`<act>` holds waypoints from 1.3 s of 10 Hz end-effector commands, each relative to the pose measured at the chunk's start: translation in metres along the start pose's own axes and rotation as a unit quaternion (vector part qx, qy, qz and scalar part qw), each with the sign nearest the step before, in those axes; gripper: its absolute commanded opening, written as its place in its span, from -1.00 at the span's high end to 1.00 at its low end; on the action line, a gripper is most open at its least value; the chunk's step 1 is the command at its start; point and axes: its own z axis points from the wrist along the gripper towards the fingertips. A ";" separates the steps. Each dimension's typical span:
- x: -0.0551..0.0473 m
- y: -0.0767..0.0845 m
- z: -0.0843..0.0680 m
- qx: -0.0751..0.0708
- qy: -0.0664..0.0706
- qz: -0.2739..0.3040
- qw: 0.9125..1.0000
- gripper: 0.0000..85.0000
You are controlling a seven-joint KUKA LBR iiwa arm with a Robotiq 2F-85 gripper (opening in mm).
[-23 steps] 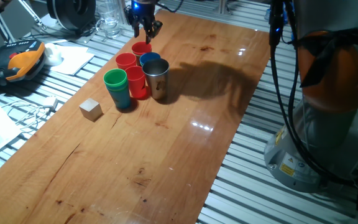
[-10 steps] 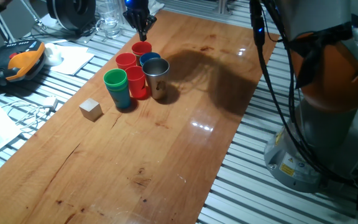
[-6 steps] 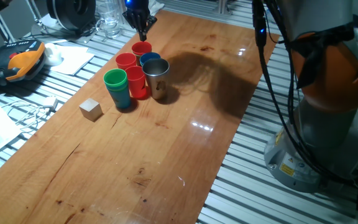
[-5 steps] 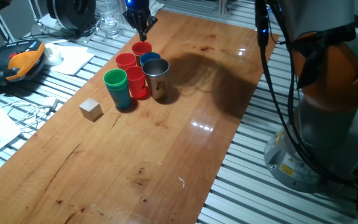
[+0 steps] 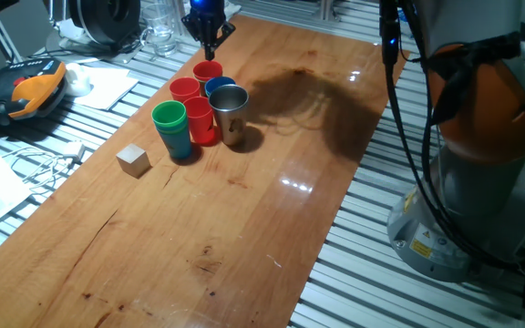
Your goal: Stack the cups
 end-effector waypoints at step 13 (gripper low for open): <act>0.069 0.032 0.040 0.022 -0.093 0.140 0.985 -1.00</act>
